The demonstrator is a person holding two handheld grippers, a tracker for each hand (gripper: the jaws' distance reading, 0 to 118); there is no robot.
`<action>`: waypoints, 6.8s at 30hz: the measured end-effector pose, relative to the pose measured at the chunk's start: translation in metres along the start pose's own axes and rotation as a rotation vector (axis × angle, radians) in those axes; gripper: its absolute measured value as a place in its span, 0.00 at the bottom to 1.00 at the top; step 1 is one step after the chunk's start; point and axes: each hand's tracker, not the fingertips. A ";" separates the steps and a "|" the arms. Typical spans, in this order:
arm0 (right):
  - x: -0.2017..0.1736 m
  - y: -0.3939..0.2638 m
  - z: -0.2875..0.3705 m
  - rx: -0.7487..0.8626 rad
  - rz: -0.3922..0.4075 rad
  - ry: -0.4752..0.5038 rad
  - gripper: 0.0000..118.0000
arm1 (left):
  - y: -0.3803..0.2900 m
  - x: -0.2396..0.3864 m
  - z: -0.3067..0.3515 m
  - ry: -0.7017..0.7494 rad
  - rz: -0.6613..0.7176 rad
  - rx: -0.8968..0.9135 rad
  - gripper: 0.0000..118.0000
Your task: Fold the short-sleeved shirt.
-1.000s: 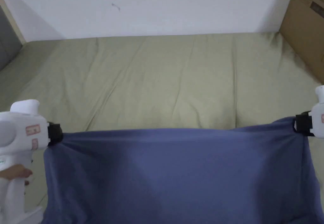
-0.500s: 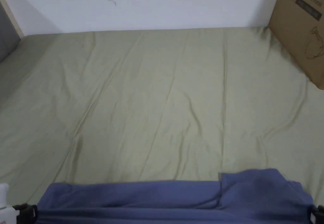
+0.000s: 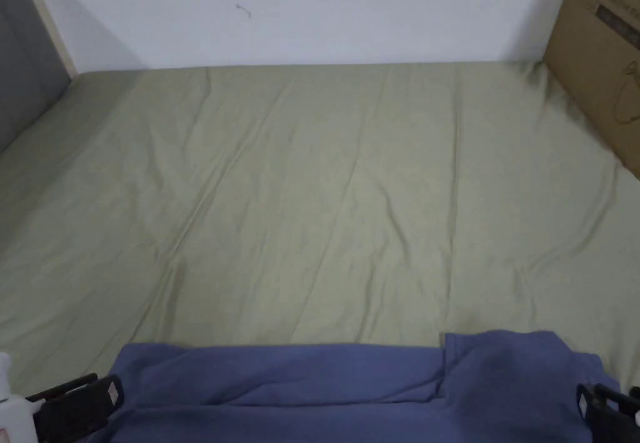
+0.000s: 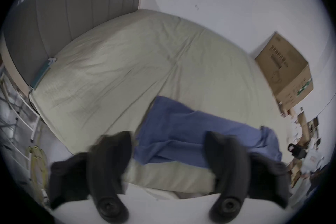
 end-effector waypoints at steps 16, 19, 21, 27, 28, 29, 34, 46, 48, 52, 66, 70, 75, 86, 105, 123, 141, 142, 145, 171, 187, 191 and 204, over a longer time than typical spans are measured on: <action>-0.081 -0.014 -0.031 -0.073 0.046 0.151 0.00 | -0.017 -0.073 -0.019 -0.159 0.341 -0.039 0.88; -0.089 -0.015 -0.036 -0.088 0.078 0.156 0.00 | -0.013 -0.081 -0.047 -0.261 0.414 -0.089 0.97; -0.092 -0.016 -0.040 -0.098 0.093 0.158 0.00 | -0.017 -0.084 -0.073 -0.320 0.459 -0.149 0.97; -0.100 -0.021 -0.047 -0.141 0.119 0.144 0.00 | -0.021 -0.085 -0.117 -0.425 0.553 -0.181 0.97; -0.100 -0.021 -0.048 -0.144 0.129 0.142 0.00 | -0.018 -0.090 -0.124 -0.457 0.573 -0.183 0.95; -0.101 -0.021 -0.050 -0.150 0.135 0.145 0.00 | -0.016 -0.093 -0.133 -0.472 0.615 -0.182 0.88; -0.106 -0.022 -0.051 -0.167 0.130 0.153 0.00 | -0.016 -0.096 -0.158 -0.325 0.608 -0.248 0.13; -0.076 -0.016 -0.037 -0.129 0.023 0.147 0.00 | 0.030 0.026 -0.059 -0.221 0.126 -0.085 0.13; -0.067 -0.017 -0.035 -0.122 -0.005 0.143 0.00 | 0.032 0.065 -0.044 -0.235 0.006 -0.056 0.13; -0.051 -0.021 -0.033 -0.116 -0.048 0.130 0.00 | 0.017 0.135 -0.041 -0.293 -0.122 -0.069 0.14; -0.001 -0.037 -0.024 -0.113 -0.184 0.089 0.00 | -0.064 0.262 -0.117 -0.390 -0.306 -0.345 0.79; 0.003 -0.037 -0.019 -0.101 -0.200 0.099 0.00 | -0.043 0.240 -0.095 -0.437 -0.231 -0.270 0.72; 0.001 -0.035 -0.017 -0.085 -0.195 0.111 0.00 | -0.031 0.207 -0.090 -0.315 -0.156 -0.185 0.02; 0.007 -0.042 -0.020 -0.098 -0.221 0.122 0.00 | -0.082 0.235 -0.134 -0.395 -0.216 -0.400 0.02; 0.009 -0.041 -0.014 -0.102 -0.225 0.113 0.00 | -0.093 0.253 -0.123 -0.548 -0.225 -0.456 0.02; -0.045 -0.028 -0.019 -0.136 -0.083 0.121 0.00 | -0.035 0.070 -0.160 -0.693 0.160 -0.450 0.96; -0.074 -0.025 -0.026 -0.180 0.007 0.113 0.00 | -0.039 0.059 -0.187 -0.785 0.176 -0.497 0.10; -0.073 -0.025 -0.026 -0.181 0.006 0.114 0.00 | -0.035 0.056 -0.184 -0.782 0.169 -0.490 0.10; -0.075 -0.024 -0.025 -0.177 0.011 0.111 0.00 | -0.011 0.041 -0.162 -0.694 0.118 -0.451 0.10; -0.043 -0.032 -0.021 -0.154 -0.081 0.134 0.00 | 0.070 0.113 -0.048 -0.423 0.078 -0.275 0.10; 0.012 -0.049 -0.021 -0.171 -0.217 0.084 0.00 | -0.014 0.265 -0.141 -0.405 -0.260 -0.554 0.91; 0.016 -0.051 -0.025 -0.184 -0.228 0.079 0.00 | -0.005 0.250 -0.126 -0.412 -0.278 -0.508 0.88; 0.008 -0.053 -0.028 -0.192 -0.202 0.099 0.00 | -0.035 0.239 -0.159 -0.475 -0.230 -0.496 0.01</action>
